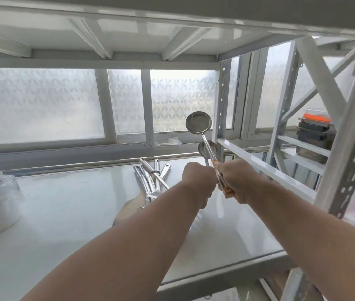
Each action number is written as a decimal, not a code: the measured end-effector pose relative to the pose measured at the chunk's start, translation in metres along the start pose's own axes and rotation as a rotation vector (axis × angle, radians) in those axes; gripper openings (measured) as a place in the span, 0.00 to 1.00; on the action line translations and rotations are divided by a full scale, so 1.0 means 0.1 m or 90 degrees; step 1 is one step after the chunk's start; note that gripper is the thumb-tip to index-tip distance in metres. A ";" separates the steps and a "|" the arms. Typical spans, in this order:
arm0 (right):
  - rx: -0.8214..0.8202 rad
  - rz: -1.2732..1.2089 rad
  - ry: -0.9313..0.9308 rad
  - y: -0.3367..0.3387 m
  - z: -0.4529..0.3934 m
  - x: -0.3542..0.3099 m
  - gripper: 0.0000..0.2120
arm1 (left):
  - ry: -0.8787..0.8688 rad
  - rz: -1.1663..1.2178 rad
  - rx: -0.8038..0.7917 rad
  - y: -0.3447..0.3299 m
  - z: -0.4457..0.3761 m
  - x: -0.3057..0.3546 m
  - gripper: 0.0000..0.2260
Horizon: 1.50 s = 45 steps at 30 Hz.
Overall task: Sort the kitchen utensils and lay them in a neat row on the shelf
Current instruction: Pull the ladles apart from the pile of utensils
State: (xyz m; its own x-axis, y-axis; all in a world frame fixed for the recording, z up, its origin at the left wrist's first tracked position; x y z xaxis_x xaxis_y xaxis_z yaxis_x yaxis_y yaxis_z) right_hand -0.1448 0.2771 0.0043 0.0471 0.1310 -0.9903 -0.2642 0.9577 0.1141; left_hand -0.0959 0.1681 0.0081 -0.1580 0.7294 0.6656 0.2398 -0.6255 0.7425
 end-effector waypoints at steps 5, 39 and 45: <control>-0.011 -0.051 0.015 0.02 -0.02 0.05 0.12 | -0.046 -0.166 0.068 0.10 0.19 0.12 0.16; -0.022 0.031 0.037 0.15 0.09 0.36 0.17 | 0.130 0.463 -0.006 -0.21 -0.13 -0.20 0.06; -0.145 0.074 0.127 -0.18 0.26 0.20 0.15 | 0.091 0.500 0.054 -0.01 -0.15 -0.42 0.14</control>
State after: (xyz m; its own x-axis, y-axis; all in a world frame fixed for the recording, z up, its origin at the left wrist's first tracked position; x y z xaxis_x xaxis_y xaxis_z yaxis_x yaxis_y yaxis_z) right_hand -0.1144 0.2695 -0.0159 -0.1800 0.1621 -0.9702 -0.4672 0.8539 0.2293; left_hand -0.1039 0.1345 -0.0196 -0.0329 0.0385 0.9987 0.4028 -0.9140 0.0485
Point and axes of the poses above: each hand's wrist, its own z-axis away from the middle knuckle, its own y-axis out of the back of the hand, x = y × z, the point moved 4 cm from there along -z, towards the middle knuckle, and after that the axes turned 4 degrees about -x, right-handed, at the moved point
